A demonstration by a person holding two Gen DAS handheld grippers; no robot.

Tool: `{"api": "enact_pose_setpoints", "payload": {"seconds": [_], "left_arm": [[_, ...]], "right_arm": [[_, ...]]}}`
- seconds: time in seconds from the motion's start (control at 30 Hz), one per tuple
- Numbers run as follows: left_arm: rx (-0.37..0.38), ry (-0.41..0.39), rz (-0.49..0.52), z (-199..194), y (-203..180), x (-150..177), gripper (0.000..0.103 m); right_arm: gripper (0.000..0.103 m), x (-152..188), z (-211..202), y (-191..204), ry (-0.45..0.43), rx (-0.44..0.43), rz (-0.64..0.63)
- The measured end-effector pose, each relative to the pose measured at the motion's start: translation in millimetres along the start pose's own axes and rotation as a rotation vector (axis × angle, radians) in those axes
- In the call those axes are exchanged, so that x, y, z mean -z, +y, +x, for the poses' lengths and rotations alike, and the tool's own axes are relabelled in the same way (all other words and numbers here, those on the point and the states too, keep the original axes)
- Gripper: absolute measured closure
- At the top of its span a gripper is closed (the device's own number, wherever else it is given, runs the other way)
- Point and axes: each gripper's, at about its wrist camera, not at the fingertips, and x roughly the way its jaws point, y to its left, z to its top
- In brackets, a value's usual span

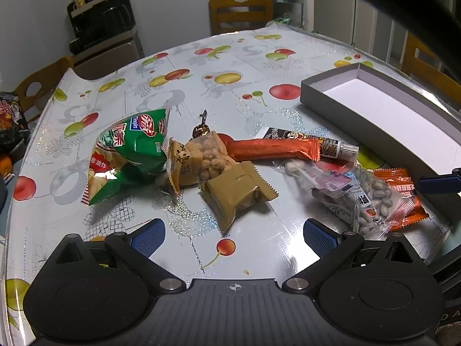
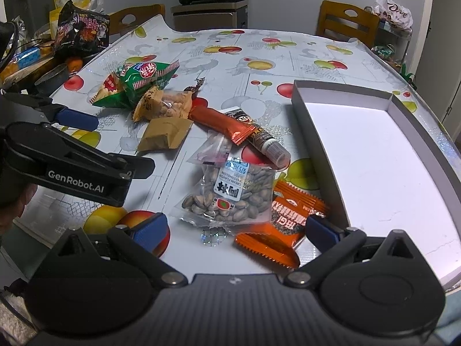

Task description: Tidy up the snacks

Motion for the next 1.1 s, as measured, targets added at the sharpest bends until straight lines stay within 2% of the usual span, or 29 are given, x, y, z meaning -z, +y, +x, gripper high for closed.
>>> {"api": "enact_pose_setpoints", "payload": {"seconds": [1.1], "left_arm": [[0.004,0.011,-0.001,4.9,-1.2,5.1,0.000]], "right_arm": [[0.000,1.3,5.5,2.5,0.008,0.011,-0.011]]}}
